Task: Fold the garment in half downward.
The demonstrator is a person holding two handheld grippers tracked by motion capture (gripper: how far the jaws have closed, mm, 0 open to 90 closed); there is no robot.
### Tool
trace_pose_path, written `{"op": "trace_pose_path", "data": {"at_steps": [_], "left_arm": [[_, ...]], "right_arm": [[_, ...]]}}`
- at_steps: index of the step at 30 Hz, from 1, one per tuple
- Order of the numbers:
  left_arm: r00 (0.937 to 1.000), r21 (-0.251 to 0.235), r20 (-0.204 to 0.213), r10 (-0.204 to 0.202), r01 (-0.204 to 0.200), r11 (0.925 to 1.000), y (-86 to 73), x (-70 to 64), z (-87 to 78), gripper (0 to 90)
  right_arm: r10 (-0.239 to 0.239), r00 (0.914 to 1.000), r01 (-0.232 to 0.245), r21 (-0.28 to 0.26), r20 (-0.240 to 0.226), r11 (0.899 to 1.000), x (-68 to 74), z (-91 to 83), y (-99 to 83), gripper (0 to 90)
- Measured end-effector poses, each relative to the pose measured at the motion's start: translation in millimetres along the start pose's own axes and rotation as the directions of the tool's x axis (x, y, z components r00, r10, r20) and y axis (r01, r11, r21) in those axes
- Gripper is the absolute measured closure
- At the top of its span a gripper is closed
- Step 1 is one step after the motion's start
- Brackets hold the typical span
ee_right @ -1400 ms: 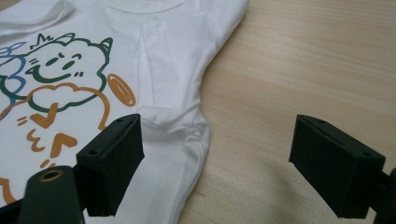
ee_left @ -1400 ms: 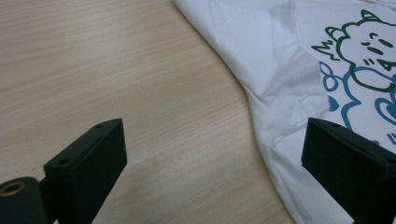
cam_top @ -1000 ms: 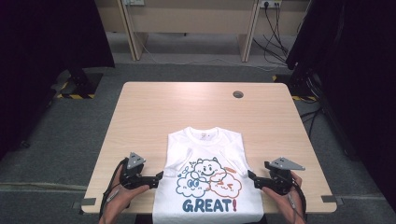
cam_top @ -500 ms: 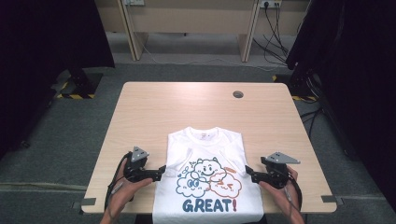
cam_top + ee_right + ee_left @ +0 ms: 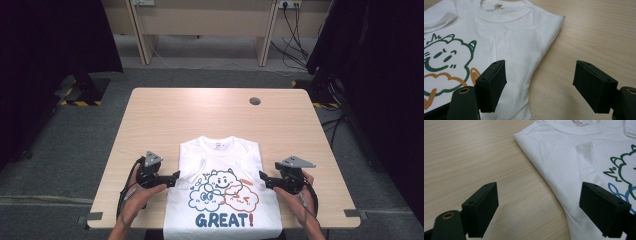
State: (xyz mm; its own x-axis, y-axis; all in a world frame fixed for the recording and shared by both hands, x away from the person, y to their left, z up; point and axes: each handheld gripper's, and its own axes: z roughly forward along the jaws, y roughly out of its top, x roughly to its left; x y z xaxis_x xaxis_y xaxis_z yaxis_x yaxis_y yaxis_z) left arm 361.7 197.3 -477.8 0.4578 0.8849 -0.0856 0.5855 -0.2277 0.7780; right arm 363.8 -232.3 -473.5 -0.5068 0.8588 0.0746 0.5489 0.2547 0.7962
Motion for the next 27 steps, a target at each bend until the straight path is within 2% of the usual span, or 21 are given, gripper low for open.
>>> {"op": "trace_pose_path", "data": {"at_steps": [18, 22, 25, 27], "left_arm": [[0.9998, 0.004, 0.013, -0.013, 0.013, 0.9999, 16.6, -0.3, 24.6, 17.8], [0.9997, 0.024, 0.002, -0.023, 0.023, 0.9995, 19.8, -0.3, 31.6, 19.2], [0.999, 0.031, 0.006, -0.045, 0.045, 0.9985, 21.2, 0.6, 37.4, 20.8], [0.999, 0.03, 0.006, -0.045, 0.045, 0.9985, 21.5, 0.1, 39.1, 22.0]], "right_arm": [[0.013, 0.9999, -0.012, 0.015, -0.004, 1.0, -3.9, 21.2, 12.1, 28.5], [0.015, 0.9999, -0.015, 0.03, 0.0, 0.999, -4.6, 26.7, 14.5, 29.0], [0.023, 0.9997, -0.023, 0.038, -0.007, 0.999, -5.8, 31.5, 16.3, 29.6], [0.021, 0.9998, -0.021, 0.045, -0.003, 0.999, -6.3, 34.5, 17.8, 30.4]]}}
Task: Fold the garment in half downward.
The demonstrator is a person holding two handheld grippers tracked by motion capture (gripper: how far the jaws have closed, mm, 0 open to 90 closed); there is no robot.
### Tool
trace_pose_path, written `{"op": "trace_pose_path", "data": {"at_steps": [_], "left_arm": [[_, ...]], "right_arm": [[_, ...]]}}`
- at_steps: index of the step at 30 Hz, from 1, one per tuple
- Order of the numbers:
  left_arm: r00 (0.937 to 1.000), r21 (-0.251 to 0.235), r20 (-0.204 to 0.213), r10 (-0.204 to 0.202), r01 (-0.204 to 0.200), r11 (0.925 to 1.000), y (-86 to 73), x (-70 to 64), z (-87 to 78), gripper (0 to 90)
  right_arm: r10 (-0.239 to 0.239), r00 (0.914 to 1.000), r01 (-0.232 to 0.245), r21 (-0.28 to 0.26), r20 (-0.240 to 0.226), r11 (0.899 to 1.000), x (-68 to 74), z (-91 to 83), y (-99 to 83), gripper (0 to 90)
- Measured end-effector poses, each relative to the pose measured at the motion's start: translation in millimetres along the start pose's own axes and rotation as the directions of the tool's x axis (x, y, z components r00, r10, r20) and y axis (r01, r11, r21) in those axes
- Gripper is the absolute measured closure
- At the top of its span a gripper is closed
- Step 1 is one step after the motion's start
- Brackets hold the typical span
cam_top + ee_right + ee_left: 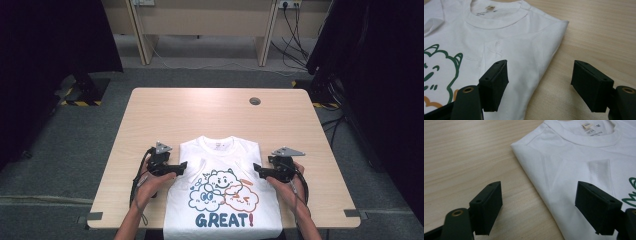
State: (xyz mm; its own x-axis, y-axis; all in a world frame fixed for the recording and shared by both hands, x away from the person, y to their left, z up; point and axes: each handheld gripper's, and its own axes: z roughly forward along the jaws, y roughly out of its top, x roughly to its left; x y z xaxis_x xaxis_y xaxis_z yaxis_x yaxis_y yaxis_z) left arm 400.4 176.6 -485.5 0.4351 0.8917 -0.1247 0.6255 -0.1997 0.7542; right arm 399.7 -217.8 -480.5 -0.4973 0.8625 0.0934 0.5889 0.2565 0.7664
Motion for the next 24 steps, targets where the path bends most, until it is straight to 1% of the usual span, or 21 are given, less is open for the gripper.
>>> {"op": "trace_pose_path", "data": {"at_steps": [3, 4, 5, 9, 10, 12, 14, 16, 19, 21, 24], "left_arm": [[1.0, 0.002, -0.004, 0.0, 0.0, 1.0, 1.5, -0.8, 3.5, 23.4], [0.9999, 0.0, -0.002, -0.015, 0.015, 0.9999, 4.0, -0.7, 4.9, 24.1], [0.9998, -0.001, 0.0, -0.018, 0.018, 0.9998, 5.4, -1.2, 5.4, 24.6], [0.9999, 0.007, 0.0, -0.01, 0.01, 0.9999, 9.1, -3.5, 7.9, 29.2], [0.9999, 0.018, -0.016, -0.004, 0.004, 0.9998, 10.9, -4.8, 10.8, 30.3], [0.9989, 0.025, -0.041, 0.022, -0.021, 0.9995, 12.9, -6.7, 12.5, 36.7], [0.9984, 0.017, -0.048, 0.03, -0.029, 0.9994, 13.2, -8.1, 13.8, 43.0], [0.9982, 0.017, -0.048, 0.037, -0.036, 0.9992, 13.2, -8.7, 14.1, 46.0], [0.999, 0.015, -0.033, 0.03, -0.029, 0.9995, 13.8, -9.1, 13.8, 53.2], [0.9988, 0.013, -0.031, 0.037, -0.036, 0.9993, 13.5, -8.9, 13.8, 57.2], [0.9982, 0.013, -0.033, 0.05, -0.049, 0.9987, 13.2, -9.7, 13.6, 60.5]], "right_arm": [[0.008, 1.0, -0.008, 0.006, 0.0, 1.0, -0.4, 4.0, 2.5, 31.1], [0.007, 1.0, -0.007, 0.008, 0.001, 1.0, -0.5, 5.2, 3.5, 31.3], [0.006, 1.0, -0.006, 0.009, -0.001, 1.0, -0.3, 6.5, 4.5, 31.6], [0.003, 1.0, -0.003, 0.019, 0.001, 1.0, 0.8, 10.6, 6.8, 33.8], [-0.001, 1.0, 0.001, 0.025, 0.007, 1.0, 0.6, 11.8, 8.8, 36.4], [0.001, 1.0, -0.002, 0.023, 0.007, 1.0, 0.0, 12.3, 10.3, 39.0], [-0.012, 0.9999, 0.012, 0.023, 0.011, 1.0, -0.5, 13.5, 10.4, 42.2], [-0.024, 0.9997, 0.024, 0.025, 0.011, 0.999, -0.3, 13.5, 10.7, 46.6], [-0.014, 0.9999, 0.014, 0.023, -0.004, 1.0, -0.7, 13.2, 10.9, 53.7], [-0.024, 0.9997, 0.024, 0.024, 0.001, 0.999, -0.6, 13.4, 11.2, 58.6], [-0.038, 0.9993, 0.038, 0.016, -0.005, 0.999, 0.5, 14.6, 11.3, 64.0]]}}
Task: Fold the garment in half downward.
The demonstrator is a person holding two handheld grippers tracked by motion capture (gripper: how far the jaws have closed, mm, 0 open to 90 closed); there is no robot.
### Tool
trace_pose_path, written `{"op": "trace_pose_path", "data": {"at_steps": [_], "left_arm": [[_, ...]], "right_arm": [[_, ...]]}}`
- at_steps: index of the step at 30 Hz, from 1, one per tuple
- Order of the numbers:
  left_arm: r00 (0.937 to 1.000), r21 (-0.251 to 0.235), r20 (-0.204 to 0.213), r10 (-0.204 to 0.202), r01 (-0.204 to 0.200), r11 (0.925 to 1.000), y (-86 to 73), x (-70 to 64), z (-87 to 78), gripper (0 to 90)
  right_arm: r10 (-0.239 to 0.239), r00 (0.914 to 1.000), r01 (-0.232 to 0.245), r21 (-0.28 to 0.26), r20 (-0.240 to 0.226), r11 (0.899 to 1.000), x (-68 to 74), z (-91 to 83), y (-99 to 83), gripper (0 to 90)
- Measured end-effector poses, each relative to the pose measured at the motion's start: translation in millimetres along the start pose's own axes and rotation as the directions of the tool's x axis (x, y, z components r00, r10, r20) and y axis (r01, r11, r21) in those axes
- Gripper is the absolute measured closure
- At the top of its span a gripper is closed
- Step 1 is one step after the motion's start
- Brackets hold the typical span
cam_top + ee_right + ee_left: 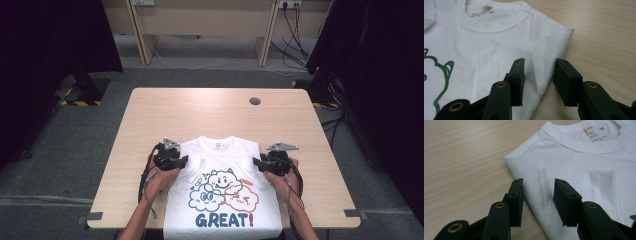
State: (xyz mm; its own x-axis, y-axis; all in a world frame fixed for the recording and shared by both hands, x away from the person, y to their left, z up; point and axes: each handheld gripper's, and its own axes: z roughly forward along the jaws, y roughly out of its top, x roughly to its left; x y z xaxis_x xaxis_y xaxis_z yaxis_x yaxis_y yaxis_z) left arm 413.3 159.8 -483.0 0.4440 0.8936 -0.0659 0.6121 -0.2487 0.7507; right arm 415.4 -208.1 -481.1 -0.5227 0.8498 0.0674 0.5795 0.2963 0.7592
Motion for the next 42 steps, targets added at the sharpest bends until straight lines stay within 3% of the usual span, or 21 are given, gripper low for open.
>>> {"op": "trace_pose_path", "data": {"at_steps": [5, 12, 23, 32, 33, 35, 38, 42], "left_arm": [[0.9995, -0.021, 0.027, -0.019, 0.019, 0.9996, -1.2, 0.5, 1.5, 72.1], [0.9998, -0.034, 0.008, 0.02, -0.02, 0.9992, -0.4, -5.0, 1.9, 81.3], [0.9991, -0.071, -0.022, 0.035, -0.037, 0.9968, 4.0, -7.3, 2.6, 84.6], [0.9995, -0.1, -0.028, 0.014, -0.017, 0.9949, 13.6, -6.5, 1.3, 84.8], [0.9999, -0.128, -0.002, -0.013, 0.012, 0.9918, 24.1, -3.2, 1.7, 84.8], [0.9999, -0.128, -0.002, -0.013, 0.012, 0.9918, 24.1, -3.2, 1.7, 84.5], [0.9999, -0.128, -0.002, -0.013, 0.012, 0.9918, 24.1, -3.2, 1.7, 84.5], [0.9997, -0.149, -0.006, -0.023, 0.022, 0.9886, 38.1, 3.0, -3.4, 84.4]], "right_arm": [[-0.001, 1.0, 0.001, -0.017, 0.006, 1.0, 0.9, -0.1, 0.5, 74.5], [-0.032, 0.9991, 0.034, -0.047, 0.027, 0.998, 0.9, -2.1, 0.9, 85.1], [-0.025, 0.9986, 0.029, -0.088, 0.046, 0.996, -1.4, -5.9, 5.5, 86.6], [-0.01, 0.9987, 0.015, -0.119, 0.049, 0.993, -2.2, -6.8, 15.8, 86.6], [-0.01, 0.9987, 0.015, -0.119, 0.049, 0.993, -2.2, -6.8, 15.8, 86.6], [-0.002, 0.9988, 0.009, -0.146, 0.049, 0.989, -3.8, -9.9, 25.9, 86.6], [-0.002, 0.9988, 0.009, -0.146, 0.049, 0.989, -3.8, -9.9, 25.9, 86.6], [0.0, 0.9989, 0.007, -0.159, 0.046, 0.987, -4.3, -12.1, 32.6, 86.6]]}}
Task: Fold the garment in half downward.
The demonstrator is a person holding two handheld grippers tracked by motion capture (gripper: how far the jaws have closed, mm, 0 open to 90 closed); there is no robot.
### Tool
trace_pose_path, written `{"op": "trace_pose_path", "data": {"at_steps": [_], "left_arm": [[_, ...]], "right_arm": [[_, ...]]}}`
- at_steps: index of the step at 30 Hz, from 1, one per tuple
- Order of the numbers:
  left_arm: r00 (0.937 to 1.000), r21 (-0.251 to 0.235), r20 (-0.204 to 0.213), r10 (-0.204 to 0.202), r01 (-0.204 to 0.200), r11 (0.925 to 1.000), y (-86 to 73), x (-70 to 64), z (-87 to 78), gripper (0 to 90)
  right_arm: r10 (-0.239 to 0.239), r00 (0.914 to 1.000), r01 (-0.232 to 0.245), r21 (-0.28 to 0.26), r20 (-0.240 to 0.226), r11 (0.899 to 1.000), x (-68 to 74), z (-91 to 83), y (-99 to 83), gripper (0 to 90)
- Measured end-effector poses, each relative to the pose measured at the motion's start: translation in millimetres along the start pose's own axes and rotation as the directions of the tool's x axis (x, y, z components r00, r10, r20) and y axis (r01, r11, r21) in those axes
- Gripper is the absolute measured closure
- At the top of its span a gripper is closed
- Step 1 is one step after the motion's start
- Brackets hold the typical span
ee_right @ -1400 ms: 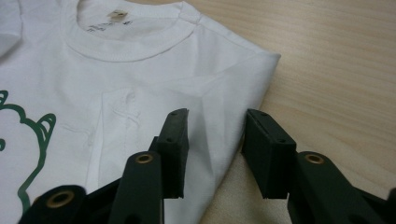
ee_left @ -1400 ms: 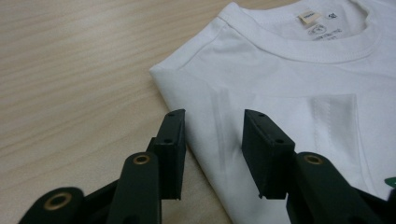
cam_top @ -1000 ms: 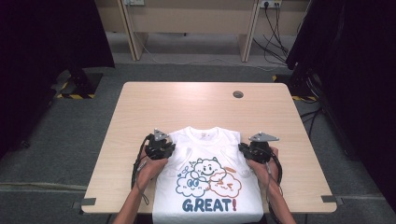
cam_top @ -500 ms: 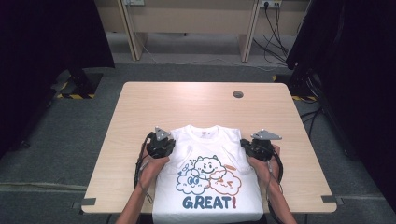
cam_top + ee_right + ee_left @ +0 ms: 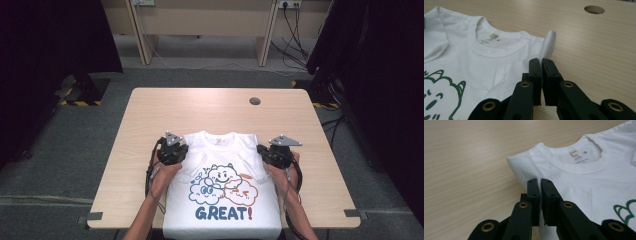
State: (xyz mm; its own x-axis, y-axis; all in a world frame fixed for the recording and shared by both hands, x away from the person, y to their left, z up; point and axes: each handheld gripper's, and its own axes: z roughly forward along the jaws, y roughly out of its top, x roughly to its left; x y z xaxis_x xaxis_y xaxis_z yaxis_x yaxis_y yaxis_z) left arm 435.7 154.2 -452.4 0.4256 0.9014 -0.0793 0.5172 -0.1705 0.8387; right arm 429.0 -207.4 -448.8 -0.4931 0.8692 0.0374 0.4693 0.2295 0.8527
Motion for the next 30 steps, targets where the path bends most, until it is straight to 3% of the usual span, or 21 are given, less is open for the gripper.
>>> {"op": "trace_pose_path", "data": {"at_steps": [2, 5, 10, 11, 12, 13, 16, 20, 25, 28, 30], "left_arm": [[1.0, 0.0, 0.0, 0.0, 0.0, 1.0, 0.0, 0.0, 0.0, 85.6], [1.0, -0.008, -0.006, -0.008, 0.008, 0.9999, 14.2, 2.1, -0.1, 86.2], [0.9997, 0.013, -0.01, -0.021, 0.021, 0.9997, 12.3, 4.4, 4.5, 83.6], [0.9995, 0.043, -0.018, -0.025, 0.026, 0.9987, 6.9, 5.5, 9.0, 83.6], [0.9995, 0.043, -0.018, -0.025, 0.026, 0.9987, 6.9, 5.5, 9.0, 79.8], [0.9996, 0.054, -0.022, -0.018, 0.019, 0.9984, 3.3, 6.7, 11.0, 79.8], [0.9994, 0.059, -0.026, -0.021, 0.023, 0.998, 2.7, 7.1, 11.4, 80.9], [0.9987, 0.079, -0.048, -0.017, 0.021, 0.9967, 1.7, 9.4, 12.6, 75.4], [0.9961, 0.131, -0.085, -0.024, 0.035, 0.9907, -3.6, 11.9, 19.1, 61.3], [0.9896, 0.154, -0.142, -0.026, 0.048, 0.9869, -7.4, 12.2, 24.9, 48.9], [0.9895, 0.156, -0.141, -0.03, 0.052, 0.9863, -9.1, 13.1, 28.7, 47.7]], "right_arm": [[-0.005, 1.0, 0.005, -0.015, -0.002, 1.0, 0.2, -1.0, 7.6, 86.6], [-0.003, 1.0, 0.003, -0.024, -0.001, 1.0, -0.2, -0.6, 14.1, 86.6], [0.002, 1.0, -0.002, -0.007, 0.01, 1.0, -3.8, 4.3, 17.3, 86.6], [0.002, 1.0, -0.002, -0.007, 0.01, 1.0, -3.8, 4.3, 17.3, 86.6], [0.002, 1.0, -0.002, -0.007, 0.01, 1.0, -3.8, 4.3, 17.3, 86.6], [0.001, 0.9999, -0.002, 0.019, 0.017, 1.0, -5.5, 9.4, 12.0, 86.8], [-0.01, 0.9998, 0.01, 0.021, 0.017, 1.0, -3.3, 11.0, 11.0, 86.8], [-0.006, 0.9998, 0.006, 0.025, 0.02, 1.0, -3.0, 10.1, 13.6, 85.9], [0.007, 0.9994, -0.008, 0.049, 0.034, 0.999, -9.3, 14.2, 8.9, 84.9], [0.004, 0.9994, -0.006, 0.061, 0.034, 0.998, -9.4, 16.7, 7.0, 84.6], [0.006, 0.9995, -0.007, 0.063, 0.031, 0.998, -9.4, 17.7, 6.7, 84.1]]}}
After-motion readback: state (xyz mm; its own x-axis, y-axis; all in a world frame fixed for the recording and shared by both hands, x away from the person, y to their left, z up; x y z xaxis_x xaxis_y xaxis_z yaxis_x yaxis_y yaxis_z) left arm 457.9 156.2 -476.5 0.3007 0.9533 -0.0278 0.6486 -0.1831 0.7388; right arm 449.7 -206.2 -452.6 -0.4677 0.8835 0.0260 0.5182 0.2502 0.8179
